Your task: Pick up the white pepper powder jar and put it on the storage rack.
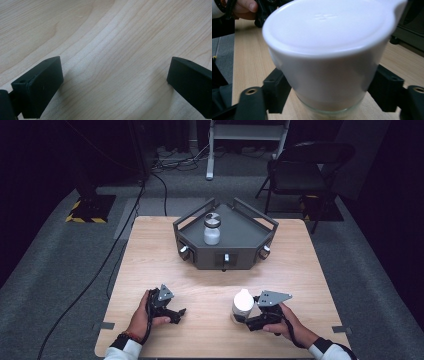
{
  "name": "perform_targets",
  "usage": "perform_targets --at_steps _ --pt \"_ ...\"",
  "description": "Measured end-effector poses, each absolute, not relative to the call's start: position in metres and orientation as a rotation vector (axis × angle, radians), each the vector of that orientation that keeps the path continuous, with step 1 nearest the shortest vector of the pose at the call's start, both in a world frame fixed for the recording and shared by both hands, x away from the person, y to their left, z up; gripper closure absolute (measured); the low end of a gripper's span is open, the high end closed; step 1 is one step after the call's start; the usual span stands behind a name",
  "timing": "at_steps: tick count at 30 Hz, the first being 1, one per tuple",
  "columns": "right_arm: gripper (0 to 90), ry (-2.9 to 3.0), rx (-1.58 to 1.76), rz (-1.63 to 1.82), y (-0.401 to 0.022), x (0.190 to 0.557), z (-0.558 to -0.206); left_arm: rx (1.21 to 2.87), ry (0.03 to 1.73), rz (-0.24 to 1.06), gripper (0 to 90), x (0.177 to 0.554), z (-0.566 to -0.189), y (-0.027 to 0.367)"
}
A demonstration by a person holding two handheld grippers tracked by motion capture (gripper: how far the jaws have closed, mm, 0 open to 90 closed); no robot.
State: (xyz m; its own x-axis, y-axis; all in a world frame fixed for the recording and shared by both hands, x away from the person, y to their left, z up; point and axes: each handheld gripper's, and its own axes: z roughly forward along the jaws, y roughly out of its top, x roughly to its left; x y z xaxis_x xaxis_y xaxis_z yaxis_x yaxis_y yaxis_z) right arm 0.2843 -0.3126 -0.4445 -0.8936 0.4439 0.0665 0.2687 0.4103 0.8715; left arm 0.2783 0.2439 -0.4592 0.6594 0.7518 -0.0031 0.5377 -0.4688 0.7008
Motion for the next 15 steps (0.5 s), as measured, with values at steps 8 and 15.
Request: perform_targets --at_steps 8,15 --pt "29.8 2.444 0.606 1.478 -0.312 0.277 -0.446 2.188 0.993 0.402 0.0 0.278 -0.459 0.244" --pt "30.2 2.414 0.628 1.470 -0.314 0.273 -0.444 2.188 0.993 0.402 0.0 0.278 -0.459 0.244"
